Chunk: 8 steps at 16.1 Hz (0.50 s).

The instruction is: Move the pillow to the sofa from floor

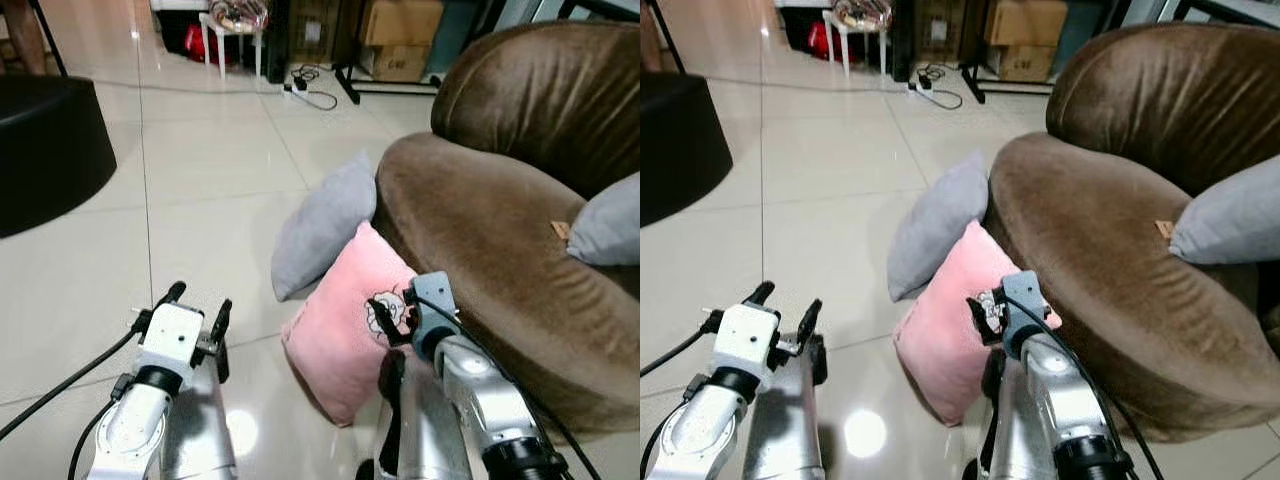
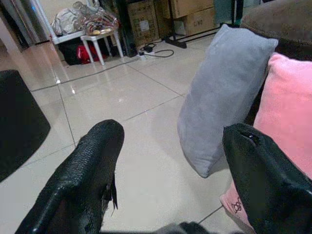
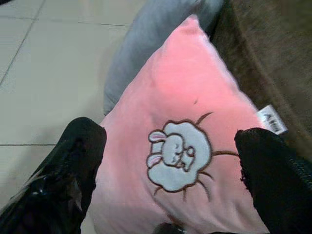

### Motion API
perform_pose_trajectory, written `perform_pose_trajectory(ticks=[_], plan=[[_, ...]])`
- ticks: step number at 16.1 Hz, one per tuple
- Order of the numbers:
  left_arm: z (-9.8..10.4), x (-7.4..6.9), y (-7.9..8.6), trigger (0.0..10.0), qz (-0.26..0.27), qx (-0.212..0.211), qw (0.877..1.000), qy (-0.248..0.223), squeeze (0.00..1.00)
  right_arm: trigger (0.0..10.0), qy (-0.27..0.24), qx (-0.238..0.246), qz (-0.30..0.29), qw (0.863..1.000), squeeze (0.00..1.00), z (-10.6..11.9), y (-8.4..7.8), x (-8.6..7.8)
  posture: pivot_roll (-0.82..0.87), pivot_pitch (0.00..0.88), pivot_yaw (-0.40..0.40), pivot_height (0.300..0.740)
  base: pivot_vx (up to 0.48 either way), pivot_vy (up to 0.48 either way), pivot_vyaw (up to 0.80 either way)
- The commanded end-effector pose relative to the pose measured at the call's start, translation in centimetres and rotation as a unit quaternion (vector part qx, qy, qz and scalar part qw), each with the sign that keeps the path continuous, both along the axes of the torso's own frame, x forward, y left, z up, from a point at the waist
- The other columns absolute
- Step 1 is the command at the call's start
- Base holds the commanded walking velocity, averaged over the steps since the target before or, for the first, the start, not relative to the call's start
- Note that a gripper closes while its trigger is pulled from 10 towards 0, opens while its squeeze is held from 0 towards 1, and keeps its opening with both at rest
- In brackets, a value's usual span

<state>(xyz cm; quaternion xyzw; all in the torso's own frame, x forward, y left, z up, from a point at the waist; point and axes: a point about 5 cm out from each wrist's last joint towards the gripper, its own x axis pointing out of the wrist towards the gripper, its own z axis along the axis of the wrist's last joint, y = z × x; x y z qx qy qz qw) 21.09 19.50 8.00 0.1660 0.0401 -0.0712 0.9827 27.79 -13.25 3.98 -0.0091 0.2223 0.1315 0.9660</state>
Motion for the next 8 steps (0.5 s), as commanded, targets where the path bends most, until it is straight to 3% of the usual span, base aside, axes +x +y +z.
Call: perform_pose_trajectory(ticks=[1,2,5,8], plan=[[0.3,0.4,-0.4,10.0,-0.021,-0.004,1.000,-0.006,0.00,10.0,-0.011,0.012,-0.021,1.000,1.00,0.5,-0.7,0.9,0.10,0.000,-0.134,0.400,0.000,0.000,0.00],[0.4,0.5,-0.9,10.0,-0.057,-0.015,0.998,0.000,0.00,10.0,-0.012,0.001,-0.054,0.998,1.00,0.5,-1.2,2.1,0.09,0.000,-0.125,0.400,0.000,0.000,0.00],[0.4,0.4,-1.9,10.0,-0.121,-0.024,0.992,0.021,0.00,10.0,0.008,-0.024,-0.105,0.994,1.00,0.0,-2.5,3.4,0.09,0.000,-0.111,0.400,0.000,0.000,0.00],[0.5,0.9,-2.0,10.0,-0.142,-0.011,0.989,0.027,0.00,10.0,0.024,-0.034,-0.141,0.989,1.00,-0.4,-3.3,4.2,0.10,0.000,-0.087,0.400,0.000,0.000,0.00]])
